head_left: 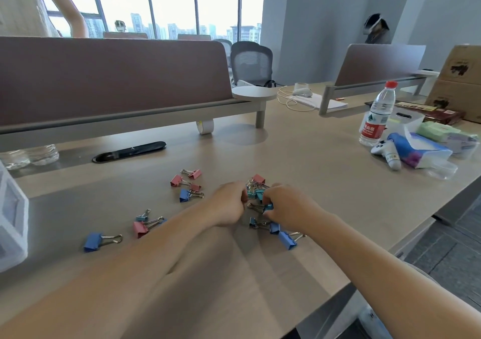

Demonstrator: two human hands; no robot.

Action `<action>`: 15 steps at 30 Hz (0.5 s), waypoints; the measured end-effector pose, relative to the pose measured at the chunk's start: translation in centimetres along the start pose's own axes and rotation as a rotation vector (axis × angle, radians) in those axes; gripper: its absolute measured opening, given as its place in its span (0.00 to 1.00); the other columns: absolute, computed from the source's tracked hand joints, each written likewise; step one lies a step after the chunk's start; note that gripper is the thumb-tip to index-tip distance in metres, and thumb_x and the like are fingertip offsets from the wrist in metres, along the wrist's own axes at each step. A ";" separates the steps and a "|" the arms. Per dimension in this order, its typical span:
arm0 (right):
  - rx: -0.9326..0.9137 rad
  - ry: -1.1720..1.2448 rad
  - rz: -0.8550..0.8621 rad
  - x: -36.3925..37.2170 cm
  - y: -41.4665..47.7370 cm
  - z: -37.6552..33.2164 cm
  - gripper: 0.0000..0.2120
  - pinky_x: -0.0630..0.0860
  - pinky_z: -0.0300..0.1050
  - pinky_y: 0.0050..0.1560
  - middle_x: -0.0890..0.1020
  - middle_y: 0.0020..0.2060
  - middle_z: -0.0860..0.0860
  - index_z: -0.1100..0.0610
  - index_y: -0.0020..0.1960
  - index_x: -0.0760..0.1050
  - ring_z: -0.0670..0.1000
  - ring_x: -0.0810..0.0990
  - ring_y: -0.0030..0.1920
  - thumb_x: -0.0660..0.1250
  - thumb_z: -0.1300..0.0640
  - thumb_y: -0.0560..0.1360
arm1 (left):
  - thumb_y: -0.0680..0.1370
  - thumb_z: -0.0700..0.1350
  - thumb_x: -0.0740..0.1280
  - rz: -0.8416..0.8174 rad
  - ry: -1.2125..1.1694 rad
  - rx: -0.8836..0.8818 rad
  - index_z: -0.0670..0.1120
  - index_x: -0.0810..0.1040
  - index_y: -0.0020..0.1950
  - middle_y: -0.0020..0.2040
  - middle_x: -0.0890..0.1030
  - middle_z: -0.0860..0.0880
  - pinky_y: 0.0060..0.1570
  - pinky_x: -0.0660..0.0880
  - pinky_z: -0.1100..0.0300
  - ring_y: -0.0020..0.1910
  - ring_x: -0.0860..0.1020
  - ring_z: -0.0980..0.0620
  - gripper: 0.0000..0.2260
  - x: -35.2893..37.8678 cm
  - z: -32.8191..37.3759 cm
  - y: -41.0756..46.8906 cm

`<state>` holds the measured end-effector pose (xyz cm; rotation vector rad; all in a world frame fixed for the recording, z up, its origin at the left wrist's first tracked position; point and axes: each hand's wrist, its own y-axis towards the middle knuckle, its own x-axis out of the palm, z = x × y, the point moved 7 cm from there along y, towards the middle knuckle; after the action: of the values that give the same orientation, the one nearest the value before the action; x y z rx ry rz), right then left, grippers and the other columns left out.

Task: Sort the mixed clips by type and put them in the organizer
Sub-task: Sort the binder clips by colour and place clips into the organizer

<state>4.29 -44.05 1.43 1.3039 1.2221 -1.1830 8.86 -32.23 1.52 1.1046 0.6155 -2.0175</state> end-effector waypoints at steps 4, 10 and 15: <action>0.008 0.038 0.018 -0.5 -0.2 0.4 0.12 0.73 0.43 0.44 0.75 0.52 0.53 0.59 0.58 0.76 0.53 0.76 0.46 0.64 0.58 0.76 | 0.80 0.38 0.58 -0.042 0.032 0.011 0.43 0.72 0.59 0.59 0.76 0.43 0.48 0.69 0.57 0.55 0.74 0.45 0.10 0.6 0.7 -0.3; 0.039 0.025 0.028 -1.5 -0.5 2.0 0.14 0.71 0.43 0.42 0.70 0.50 0.51 0.56 0.60 0.78 0.52 0.75 0.43 0.66 0.53 0.76 | 0.77 0.51 0.69 -0.159 0.191 0.052 0.48 0.72 0.64 0.59 0.75 0.48 0.54 0.73 0.56 0.56 0.75 0.47 0.18 2.0 1.0 -0.5; 0.079 0.034 0.070 -2.1 -0.6 3.1 0.16 0.77 0.45 0.43 0.74 0.54 0.53 0.61 0.57 0.78 0.53 0.77 0.43 0.67 0.51 0.76 | 0.77 0.45 0.70 -0.122 0.172 0.125 0.45 0.75 0.56 0.52 0.77 0.47 0.46 0.68 0.58 0.48 0.72 0.50 0.10 2.0 1.5 -0.3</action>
<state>3.49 -47.29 3.29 1.4196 1.1548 -1.1737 7.19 -33.81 0.62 1.3546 0.6652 -2.1032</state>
